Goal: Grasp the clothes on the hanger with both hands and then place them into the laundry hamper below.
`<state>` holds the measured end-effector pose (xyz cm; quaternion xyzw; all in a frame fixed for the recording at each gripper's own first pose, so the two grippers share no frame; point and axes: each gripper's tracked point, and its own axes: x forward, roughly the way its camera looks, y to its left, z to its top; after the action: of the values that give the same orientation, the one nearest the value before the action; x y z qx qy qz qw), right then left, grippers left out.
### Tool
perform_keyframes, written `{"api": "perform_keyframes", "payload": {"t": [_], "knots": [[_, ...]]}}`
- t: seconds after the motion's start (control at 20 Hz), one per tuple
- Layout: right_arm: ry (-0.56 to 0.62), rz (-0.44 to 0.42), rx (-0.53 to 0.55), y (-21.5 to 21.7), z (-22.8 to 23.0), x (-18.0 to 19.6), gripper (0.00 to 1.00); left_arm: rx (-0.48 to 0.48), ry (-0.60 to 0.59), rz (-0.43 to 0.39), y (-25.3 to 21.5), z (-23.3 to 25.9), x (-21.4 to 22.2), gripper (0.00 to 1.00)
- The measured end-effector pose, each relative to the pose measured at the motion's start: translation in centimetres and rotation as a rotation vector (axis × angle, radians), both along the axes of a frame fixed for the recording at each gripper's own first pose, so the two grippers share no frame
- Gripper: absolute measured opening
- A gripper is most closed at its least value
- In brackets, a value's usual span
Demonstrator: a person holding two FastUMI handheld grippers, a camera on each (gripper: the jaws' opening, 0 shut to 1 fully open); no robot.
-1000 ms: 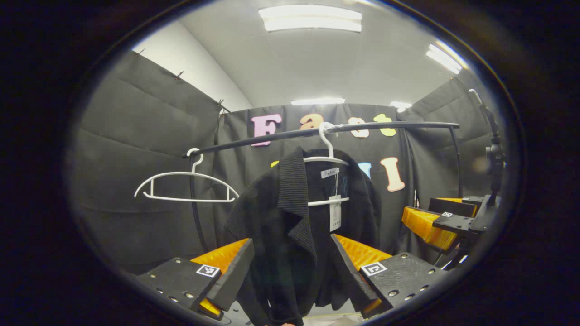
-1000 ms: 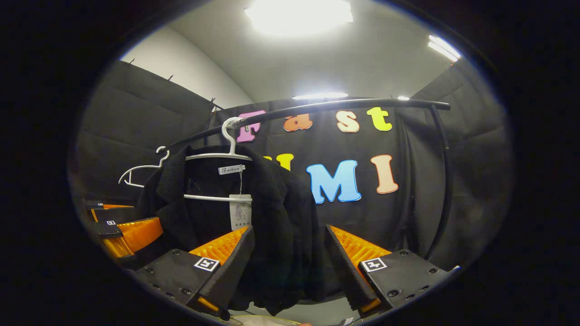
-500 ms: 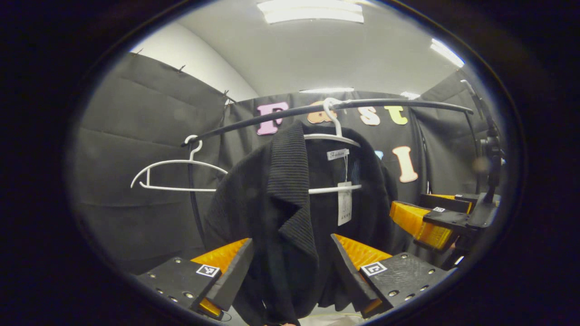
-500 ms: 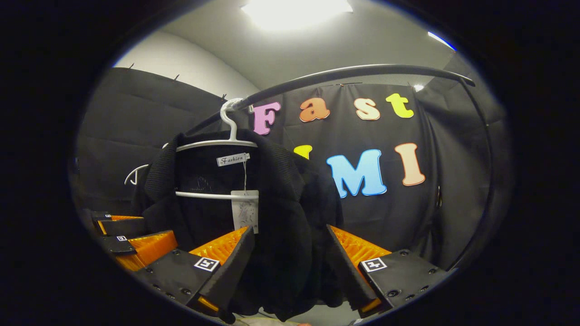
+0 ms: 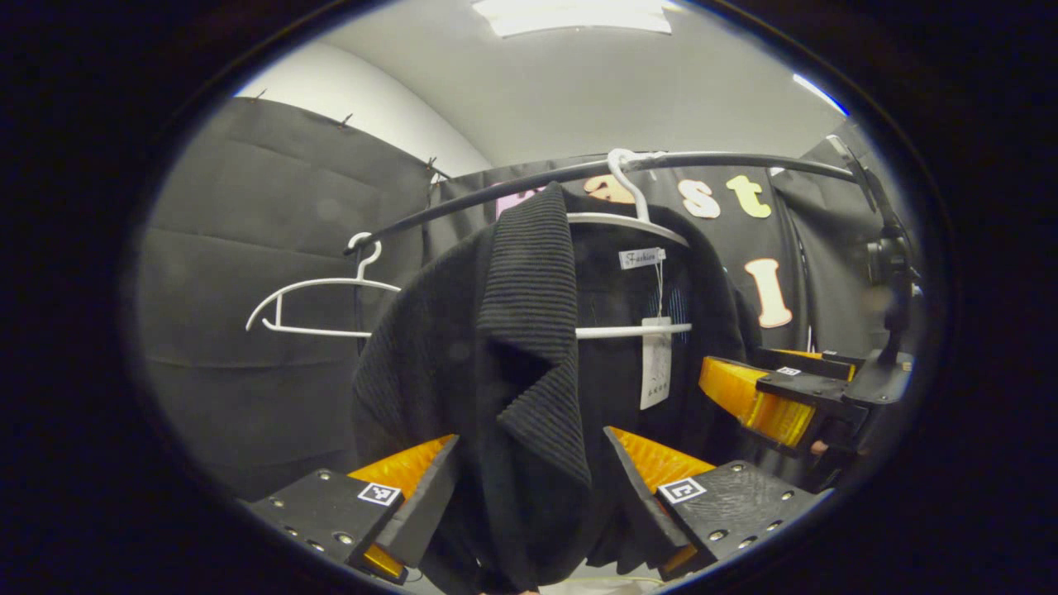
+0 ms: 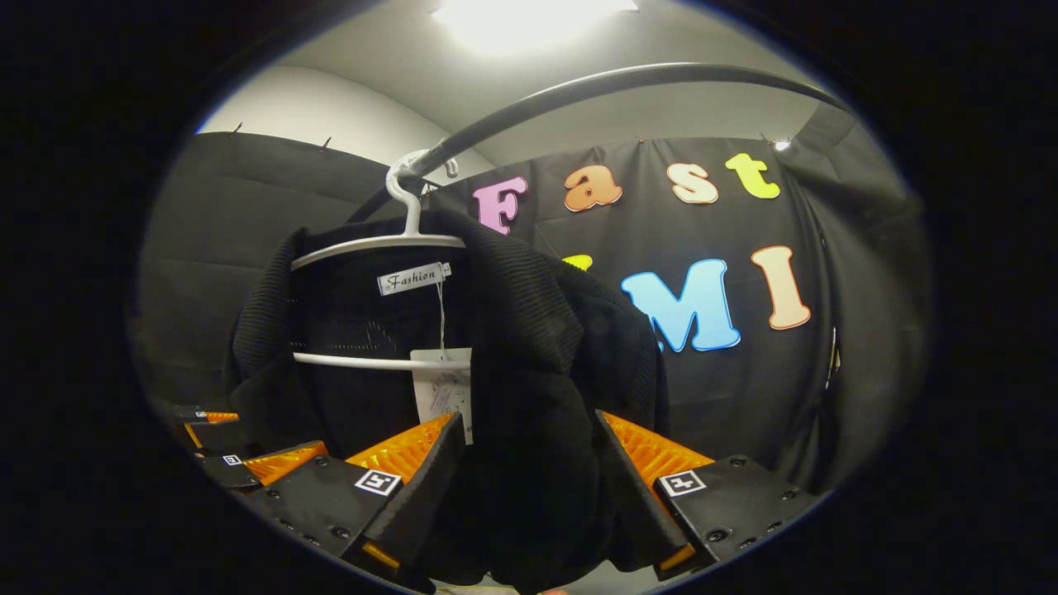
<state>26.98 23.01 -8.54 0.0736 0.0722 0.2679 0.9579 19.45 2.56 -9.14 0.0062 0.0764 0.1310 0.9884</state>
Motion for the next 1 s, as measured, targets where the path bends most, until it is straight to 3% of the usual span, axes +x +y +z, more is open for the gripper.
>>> {"api": "perform_keyframes", "payload": {"t": [0.55,0.6,0.65,0.8,0.9,0.95,1.0], "knots": [[0.043,0.007,-0.023,1.6,-2.2,1.4,0.93,0.023,0.036,0.071,0.9,-2.5,1.5,0.97],[0.048,0.005,-0.022,1.7,-2.4,1.5,0.89,0.025,0.035,0.078,1.1,-2.5,1.6,0.88],[0.053,0.002,-0.025,1.9,-2.4,1.7,0.72,0.021,0.038,0.077,1.1,-2.6,1.7,0.80],[0.065,-0.004,-0.040,1.8,-2.6,1.5,0.62,0.019,0.040,0.076,1.1,-2.6,1.7,0.80],[0.069,-0.029,-0.041,1.6,-2.7,2.3,0.23,0.031,0.033,0.105,2.3,-2.4,1.4,0.56],[0.080,-0.012,-0.032,1.8,-2.6,1.8,0.20,0.025,0.035,0.099,2.2,-2.5,1.4,0.45],[0.086,-0.006,-0.034,2.0,-2.7,2.0,0.20,0.024,0.039,0.092,2.1,-2.5,1.3,0.44]]}}
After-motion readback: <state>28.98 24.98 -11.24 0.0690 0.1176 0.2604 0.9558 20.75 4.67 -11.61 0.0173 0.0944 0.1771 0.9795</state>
